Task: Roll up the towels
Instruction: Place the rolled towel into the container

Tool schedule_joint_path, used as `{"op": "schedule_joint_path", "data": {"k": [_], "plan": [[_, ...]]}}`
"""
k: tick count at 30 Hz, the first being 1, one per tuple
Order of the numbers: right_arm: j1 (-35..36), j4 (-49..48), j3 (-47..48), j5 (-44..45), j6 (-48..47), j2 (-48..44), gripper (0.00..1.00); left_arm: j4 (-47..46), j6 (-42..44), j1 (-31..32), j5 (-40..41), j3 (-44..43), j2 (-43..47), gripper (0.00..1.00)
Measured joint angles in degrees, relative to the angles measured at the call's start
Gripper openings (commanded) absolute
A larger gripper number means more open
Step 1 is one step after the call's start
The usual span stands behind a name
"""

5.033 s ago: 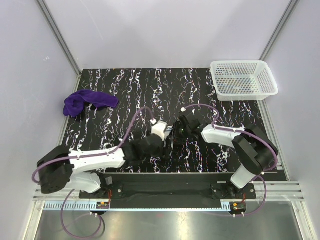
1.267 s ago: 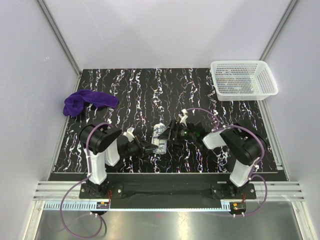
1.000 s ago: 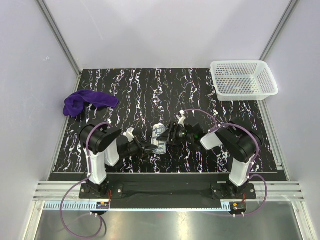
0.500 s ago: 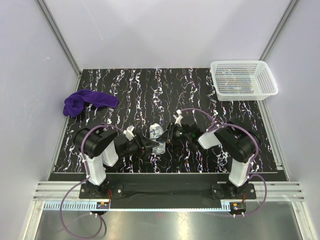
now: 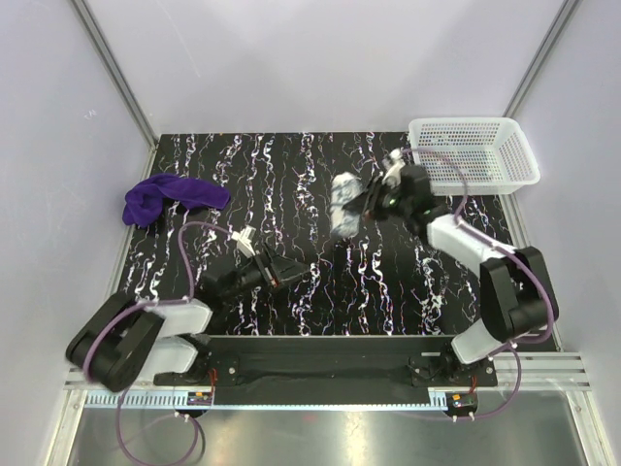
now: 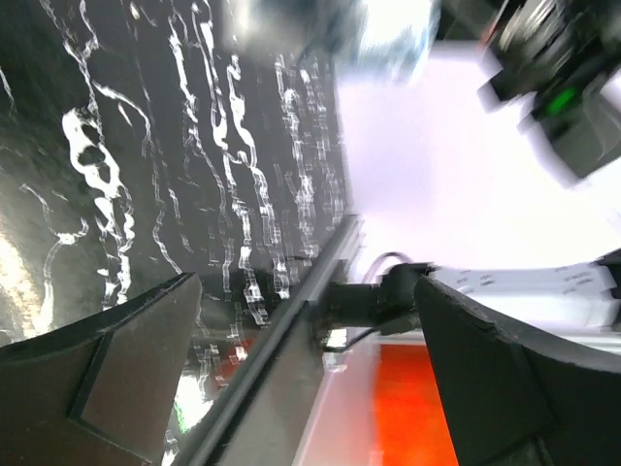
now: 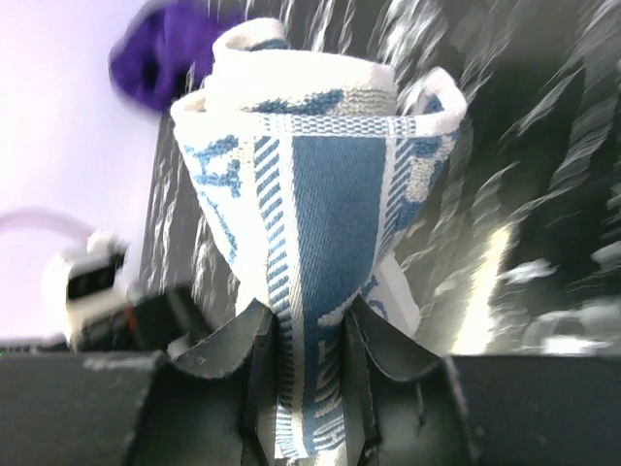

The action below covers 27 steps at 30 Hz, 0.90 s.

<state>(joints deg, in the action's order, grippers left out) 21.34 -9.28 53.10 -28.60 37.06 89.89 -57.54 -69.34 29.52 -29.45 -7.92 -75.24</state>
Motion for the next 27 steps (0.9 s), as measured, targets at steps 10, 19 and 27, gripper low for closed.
{"op": "schedule_joint_path", "data": {"k": [10, 19, 27], "plan": [[-23.4, 17.9, 29.2, -3.0, -10.7, 4.2, 0.15, 31.5, 17.3, 0.0, 5.4, -5.0, 17.3, 0.99], [-33.6, 26.7, 54.6, -5.9, -15.0, 25.0, 0.16, 38.3, 23.0, 0.0, 6.8, -0.6, 19.0, 0.99], [-37.1, 35.1, 78.4, -19.0, -15.4, 50.4, 0.15, 33.9, 25.3, 0.0, 6.8, 0.4, 13.9, 0.99]]}}
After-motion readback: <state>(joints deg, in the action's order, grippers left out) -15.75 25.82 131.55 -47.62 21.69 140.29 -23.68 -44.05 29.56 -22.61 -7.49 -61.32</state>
